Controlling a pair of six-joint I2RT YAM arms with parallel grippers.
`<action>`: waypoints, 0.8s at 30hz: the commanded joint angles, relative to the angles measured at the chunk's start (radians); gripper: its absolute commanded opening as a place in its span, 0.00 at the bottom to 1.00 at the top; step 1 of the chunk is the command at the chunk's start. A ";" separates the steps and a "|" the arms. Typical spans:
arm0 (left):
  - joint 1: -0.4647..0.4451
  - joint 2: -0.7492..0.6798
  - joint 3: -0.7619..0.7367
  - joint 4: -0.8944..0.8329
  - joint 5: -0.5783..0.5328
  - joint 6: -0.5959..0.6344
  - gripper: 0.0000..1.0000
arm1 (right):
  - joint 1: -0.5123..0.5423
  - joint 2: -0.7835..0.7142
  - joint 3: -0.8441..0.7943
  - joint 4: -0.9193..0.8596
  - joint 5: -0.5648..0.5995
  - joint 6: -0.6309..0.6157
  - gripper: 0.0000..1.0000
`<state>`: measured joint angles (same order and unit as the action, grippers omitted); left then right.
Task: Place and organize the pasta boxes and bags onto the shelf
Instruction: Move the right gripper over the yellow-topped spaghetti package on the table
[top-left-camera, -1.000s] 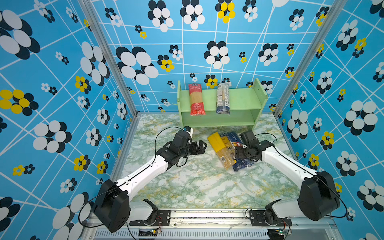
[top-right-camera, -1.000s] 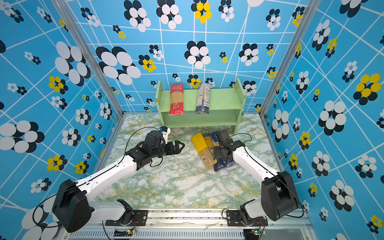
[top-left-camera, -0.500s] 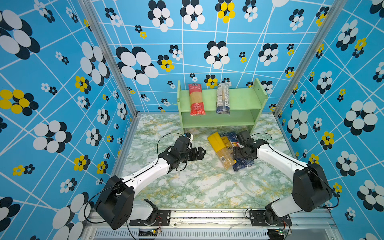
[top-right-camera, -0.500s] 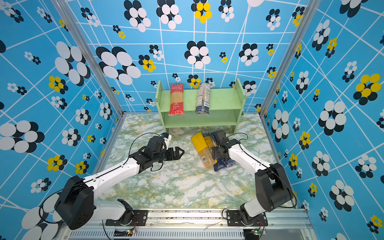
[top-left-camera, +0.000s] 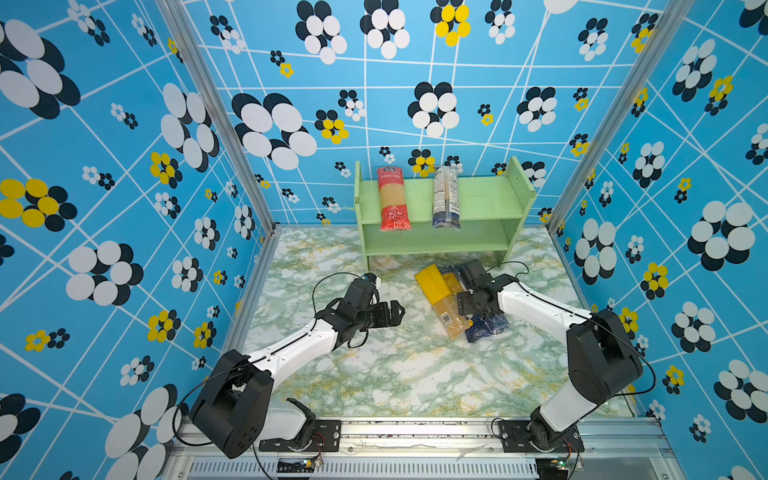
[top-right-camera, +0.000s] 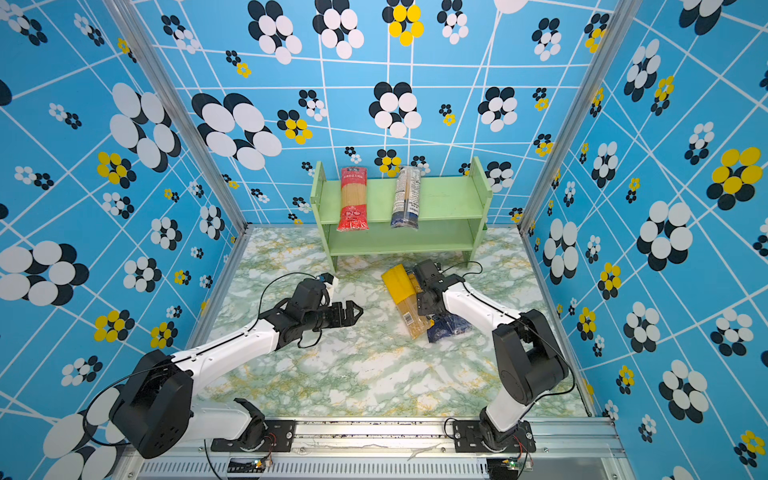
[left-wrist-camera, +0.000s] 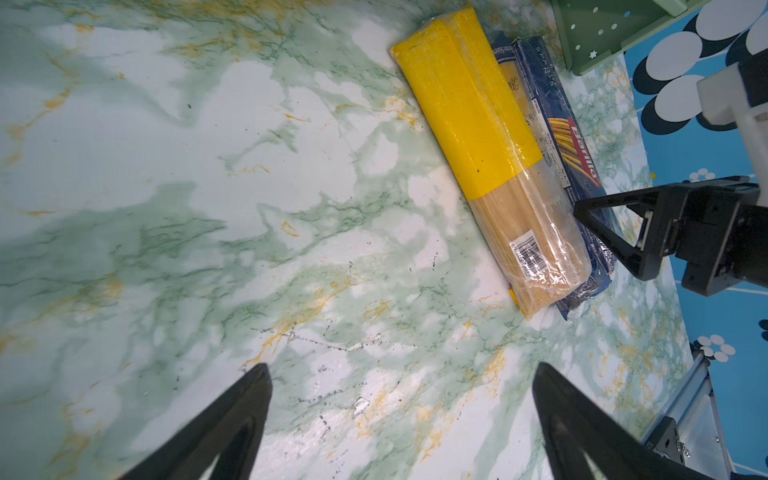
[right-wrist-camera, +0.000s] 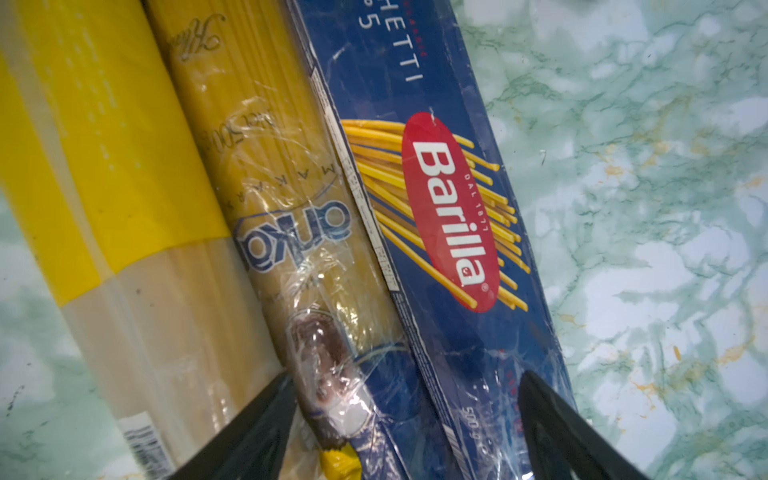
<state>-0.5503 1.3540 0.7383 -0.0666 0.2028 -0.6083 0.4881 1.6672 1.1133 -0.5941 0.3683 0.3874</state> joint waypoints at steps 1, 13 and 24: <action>0.016 0.007 -0.022 0.002 0.007 0.013 0.99 | 0.018 0.038 0.045 -0.031 0.067 0.025 0.87; 0.042 0.038 -0.030 0.008 0.017 0.008 0.99 | 0.078 0.129 0.087 -0.045 0.086 0.046 0.87; 0.070 0.040 -0.036 0.004 0.000 -0.020 0.99 | 0.178 0.157 0.131 -0.086 0.098 0.082 0.87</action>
<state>-0.4900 1.3865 0.7078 -0.0586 0.2096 -0.6201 0.6464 1.8153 1.2217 -0.6437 0.4591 0.4400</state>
